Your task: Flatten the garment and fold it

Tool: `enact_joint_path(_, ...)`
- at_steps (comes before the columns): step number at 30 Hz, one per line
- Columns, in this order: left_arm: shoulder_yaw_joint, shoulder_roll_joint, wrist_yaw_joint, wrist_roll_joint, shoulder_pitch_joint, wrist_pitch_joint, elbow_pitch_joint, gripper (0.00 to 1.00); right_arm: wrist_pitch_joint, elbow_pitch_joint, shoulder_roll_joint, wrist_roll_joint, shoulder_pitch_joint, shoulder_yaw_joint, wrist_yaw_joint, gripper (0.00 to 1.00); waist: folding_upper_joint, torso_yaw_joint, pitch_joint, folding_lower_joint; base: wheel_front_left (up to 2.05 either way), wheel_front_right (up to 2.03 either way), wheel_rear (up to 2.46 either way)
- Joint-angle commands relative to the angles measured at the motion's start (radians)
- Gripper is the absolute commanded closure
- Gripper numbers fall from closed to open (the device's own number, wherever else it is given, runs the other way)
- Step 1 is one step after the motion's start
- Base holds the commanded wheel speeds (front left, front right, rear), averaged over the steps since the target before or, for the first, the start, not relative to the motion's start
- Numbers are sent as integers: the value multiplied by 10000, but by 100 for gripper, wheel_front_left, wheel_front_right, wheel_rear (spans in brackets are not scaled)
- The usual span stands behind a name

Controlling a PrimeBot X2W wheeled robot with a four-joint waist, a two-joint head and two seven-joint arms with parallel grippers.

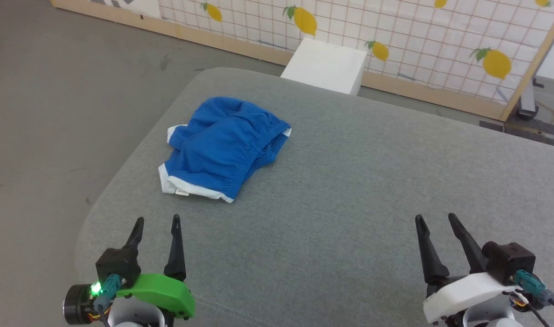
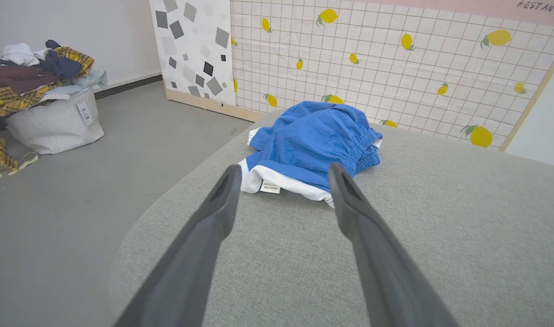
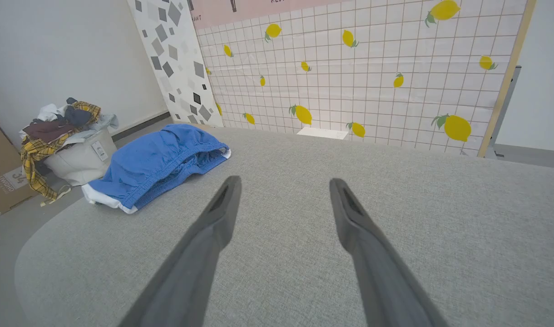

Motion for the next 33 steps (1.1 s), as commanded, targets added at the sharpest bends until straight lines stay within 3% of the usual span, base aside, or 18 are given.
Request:
enact_joint_path(1,0,-2,-41,-169,180,-105,43,0,-114,71,3,127,147,29,-8,0,0,126,-24,0,0,0,0)
enact_joint_path(33,-7,40,13,-481,298,-865,524,0,-879,788,4,1036,297,74,-13,0,0,1708,-62,0,0,0,0)
